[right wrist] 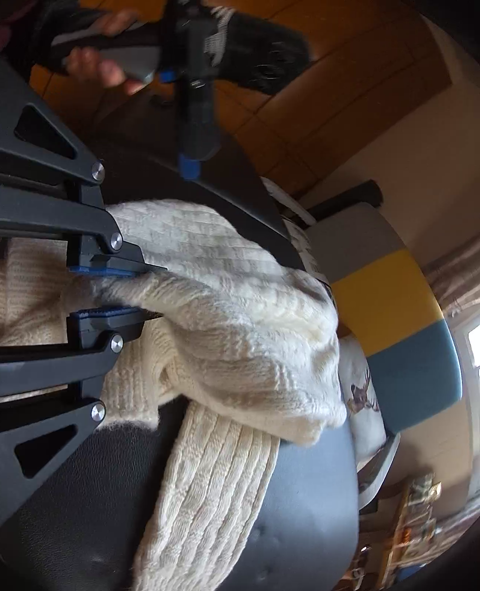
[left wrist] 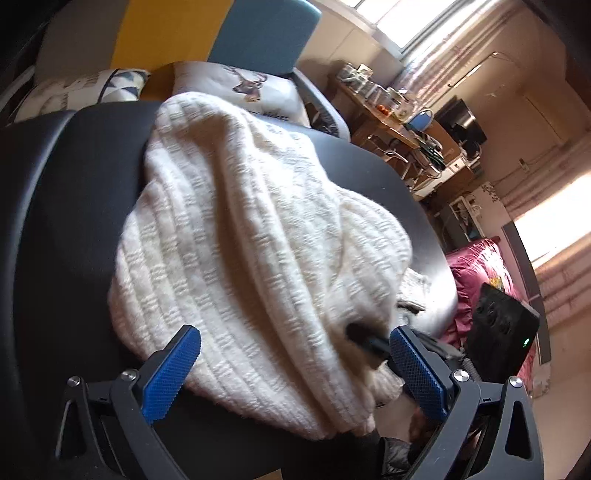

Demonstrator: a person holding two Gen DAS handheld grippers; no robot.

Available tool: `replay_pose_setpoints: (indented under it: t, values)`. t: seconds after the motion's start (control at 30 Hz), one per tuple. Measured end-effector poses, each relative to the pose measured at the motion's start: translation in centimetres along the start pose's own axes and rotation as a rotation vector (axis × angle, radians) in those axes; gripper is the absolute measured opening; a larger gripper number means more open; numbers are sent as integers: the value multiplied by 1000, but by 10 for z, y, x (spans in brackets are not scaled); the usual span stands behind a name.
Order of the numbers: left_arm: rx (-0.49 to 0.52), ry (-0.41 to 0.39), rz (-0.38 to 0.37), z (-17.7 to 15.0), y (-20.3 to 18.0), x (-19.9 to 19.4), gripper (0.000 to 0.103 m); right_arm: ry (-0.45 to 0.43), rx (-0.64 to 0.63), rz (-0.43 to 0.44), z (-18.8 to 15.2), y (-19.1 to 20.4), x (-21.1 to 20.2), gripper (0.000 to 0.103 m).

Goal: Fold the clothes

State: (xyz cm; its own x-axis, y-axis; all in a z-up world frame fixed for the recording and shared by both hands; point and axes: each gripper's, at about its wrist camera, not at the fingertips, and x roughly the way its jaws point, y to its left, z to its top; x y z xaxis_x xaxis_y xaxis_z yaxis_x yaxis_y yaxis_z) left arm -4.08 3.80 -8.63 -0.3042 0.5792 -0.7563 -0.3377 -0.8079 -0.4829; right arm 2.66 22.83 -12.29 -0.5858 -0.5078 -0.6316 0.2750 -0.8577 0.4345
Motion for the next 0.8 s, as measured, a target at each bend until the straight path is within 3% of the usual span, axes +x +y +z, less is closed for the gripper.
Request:
replay_pose_setpoints:
  t: [0.1, 0.23, 0.4, 0.53, 0.67, 0.7, 0.73, 0.77, 0.8]
  values:
    - [46, 28, -11, 21, -23, 13, 102, 24, -94, -53, -5, 12, 19, 13]
    - [27, 94, -45, 38, -30, 27, 102, 16, -180, -122, -13, 25, 25, 19]
    - [145, 159, 28, 64, -62, 46, 102, 1, -271, -192, -22, 38, 35, 22]
    - [272, 249, 134, 74, -78, 80, 102, -13, -313, -212, -29, 45, 35, 24]
    - [268, 320, 177, 74, -73, 104, 100, -31, -316, -207, -32, 41, 32, 25]
    - [261, 337, 184, 74, -70, 109, 97, -33, -321, -208, -32, 41, 32, 25]
    - [253, 354, 190, 73, -68, 114, 86, -36, -327, -211, -32, 41, 32, 25]
    - [246, 371, 196, 73, -66, 120, 62, -40, -334, -214, -33, 42, 33, 25]
    - [235, 390, 194, 72, -63, 124, 45, -43, -343, -221, -34, 43, 34, 25]
